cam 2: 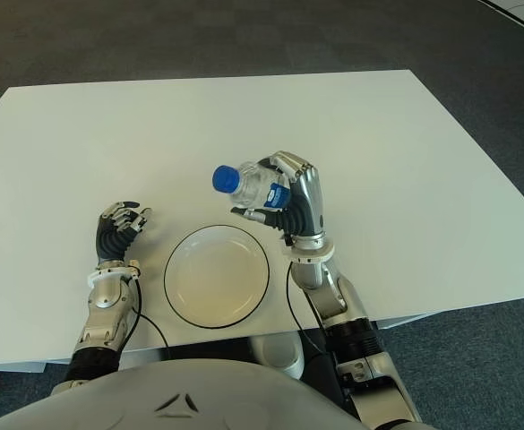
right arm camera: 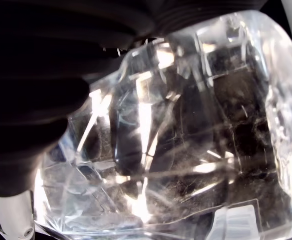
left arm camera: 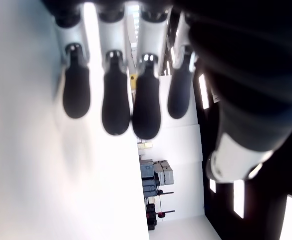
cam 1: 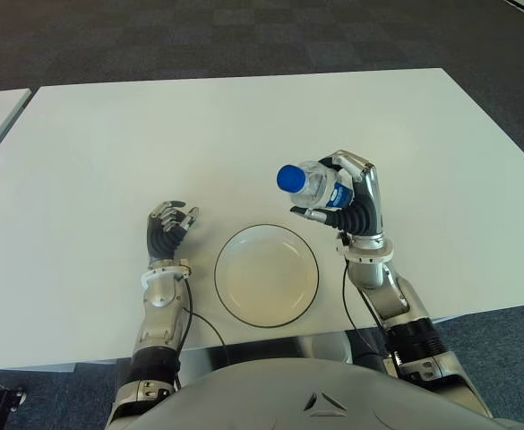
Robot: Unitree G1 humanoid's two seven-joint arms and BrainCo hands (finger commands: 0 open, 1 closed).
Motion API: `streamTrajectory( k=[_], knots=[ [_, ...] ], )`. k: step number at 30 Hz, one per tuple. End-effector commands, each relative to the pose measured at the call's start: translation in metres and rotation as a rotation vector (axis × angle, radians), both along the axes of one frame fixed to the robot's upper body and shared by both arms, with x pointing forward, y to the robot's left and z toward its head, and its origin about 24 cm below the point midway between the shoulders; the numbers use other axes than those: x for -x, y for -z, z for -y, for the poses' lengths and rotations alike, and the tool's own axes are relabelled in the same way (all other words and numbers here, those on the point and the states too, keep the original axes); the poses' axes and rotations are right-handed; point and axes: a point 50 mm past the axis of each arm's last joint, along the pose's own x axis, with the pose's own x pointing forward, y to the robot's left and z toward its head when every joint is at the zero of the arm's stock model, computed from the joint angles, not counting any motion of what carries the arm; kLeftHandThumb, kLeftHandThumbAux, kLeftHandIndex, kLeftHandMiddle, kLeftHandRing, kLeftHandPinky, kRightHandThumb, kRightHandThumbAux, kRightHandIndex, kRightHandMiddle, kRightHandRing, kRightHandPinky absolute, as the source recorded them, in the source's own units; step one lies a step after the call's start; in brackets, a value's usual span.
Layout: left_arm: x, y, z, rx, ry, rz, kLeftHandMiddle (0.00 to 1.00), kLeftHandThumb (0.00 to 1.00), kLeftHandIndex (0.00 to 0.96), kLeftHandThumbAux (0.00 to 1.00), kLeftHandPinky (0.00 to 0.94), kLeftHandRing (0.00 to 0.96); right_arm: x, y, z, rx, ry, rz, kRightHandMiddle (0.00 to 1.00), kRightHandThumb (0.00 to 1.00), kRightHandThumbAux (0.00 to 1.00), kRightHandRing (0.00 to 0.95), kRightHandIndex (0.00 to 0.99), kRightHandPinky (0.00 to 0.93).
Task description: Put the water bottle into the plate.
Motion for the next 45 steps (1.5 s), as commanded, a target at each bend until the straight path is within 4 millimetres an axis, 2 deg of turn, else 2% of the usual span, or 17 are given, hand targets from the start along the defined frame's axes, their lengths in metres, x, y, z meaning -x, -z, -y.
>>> streamTrajectory(
  k=[1,11,20,23,39,45],
  knots=[
    [0.002,0.006,0.001,0.007,-0.007,-0.029,0.649,0.708,0.434,0.710,0.601,0.630,0.006,0.001,-0.008,-0.045,-0.128,0.022,0.931,0.707,0.721,0.908,0.438,0.887],
    [0.001,0.007,0.000,0.003,-0.004,-0.027,0.651,0.708,0.434,0.710,0.600,0.633,0.009,0.001,-0.019,0.014,-0.335,-0.003,0.916,0.711,0.720,0.896,0.438,0.874],
    [0.001,0.007,0.000,0.006,-0.009,-0.036,0.649,0.708,0.433,0.711,0.594,0.629,0.008,0.010,-0.028,0.256,-0.493,-0.098,0.903,0.713,0.717,0.887,0.439,0.872],
    [0.001,0.006,0.001,0.012,-0.008,-0.022,0.645,0.708,0.433,0.710,0.592,0.624,0.009,0.012,-0.028,0.385,-0.528,-0.152,0.898,0.712,0.717,0.883,0.440,0.866],
    [0.003,0.004,0.001,0.002,-0.005,-0.021,0.652,0.707,0.433,0.710,0.602,0.630,0.015,0.022,-0.034,0.686,-0.548,-0.403,0.904,0.710,0.719,0.889,0.439,0.894],
    [0.002,0.004,0.000,-0.001,-0.008,-0.030,0.654,0.707,0.433,0.710,0.599,0.632,0.014,0.027,-0.038,0.788,-0.535,-0.440,0.898,0.708,0.720,0.887,0.439,0.882]
  ],
)
